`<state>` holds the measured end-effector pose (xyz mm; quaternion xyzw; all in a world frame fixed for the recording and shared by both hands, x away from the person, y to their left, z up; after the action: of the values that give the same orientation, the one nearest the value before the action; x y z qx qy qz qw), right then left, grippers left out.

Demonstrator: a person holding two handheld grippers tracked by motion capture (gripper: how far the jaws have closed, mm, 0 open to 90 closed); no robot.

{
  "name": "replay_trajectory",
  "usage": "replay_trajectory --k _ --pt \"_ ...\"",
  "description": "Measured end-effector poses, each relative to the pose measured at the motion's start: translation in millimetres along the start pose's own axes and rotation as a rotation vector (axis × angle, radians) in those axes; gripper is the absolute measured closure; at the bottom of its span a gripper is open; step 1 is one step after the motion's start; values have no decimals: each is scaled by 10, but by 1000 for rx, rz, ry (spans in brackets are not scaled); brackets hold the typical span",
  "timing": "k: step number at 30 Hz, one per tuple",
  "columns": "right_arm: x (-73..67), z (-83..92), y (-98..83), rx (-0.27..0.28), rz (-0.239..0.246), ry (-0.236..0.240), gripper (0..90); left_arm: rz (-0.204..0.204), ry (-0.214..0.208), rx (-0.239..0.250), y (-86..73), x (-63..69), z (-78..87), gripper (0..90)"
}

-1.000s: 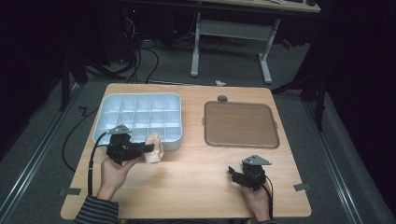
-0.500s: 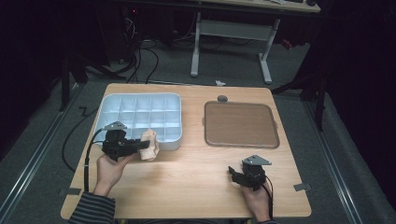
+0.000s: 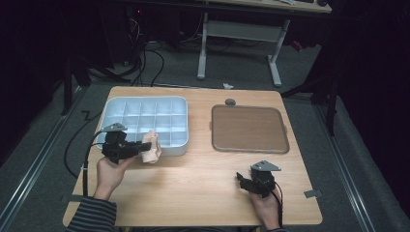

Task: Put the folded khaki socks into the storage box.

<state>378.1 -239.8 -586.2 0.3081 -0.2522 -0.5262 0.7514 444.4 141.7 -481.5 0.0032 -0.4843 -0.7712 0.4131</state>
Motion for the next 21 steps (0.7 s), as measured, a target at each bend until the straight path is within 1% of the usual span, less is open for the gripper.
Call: replay_trajectory --k 2,6,7,8,12,15,17,20,21 --pt "-1 0 0 0 -1 0 345 0 3 5 27 -5 8 766" --pt "-1 0 0 0 0 1 344 -2 14 -5 46 -51 16 766" --pt "-1 0 0 0 0 1 344 4 16 -5 54 -60 19 766" --pt "-1 0 0 1 -1 1 344 1 20 -5 67 -77 22 766" --pt "-1 0 0 0 1 0 344 12 34 4 137 -133 41 765" --pt "-1 0 0 0 1 0 344 36 23 16 165 -193 51 766" --pt "-1 0 0 0 1 0 344 48 29 14 161 -247 49 766" --pt "-1 -1 0 0 2 -1 344 55 46 9 157 -307 45 766" --pt "-2 -1 1 0 1 -1 344 60 41 11 158 -316 44 766"
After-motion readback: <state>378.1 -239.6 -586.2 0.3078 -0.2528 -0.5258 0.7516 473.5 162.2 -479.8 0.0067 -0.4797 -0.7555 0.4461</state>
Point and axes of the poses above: each handheld gripper's, and its own axes: z roughly backward along the jaws, y roughly out of its top, x roughly to its right, the point moved 8 cm from there along -z, roughly forward along the jaws, and after that the axes turned 4 degrees about -y, right-handed, at the moved point
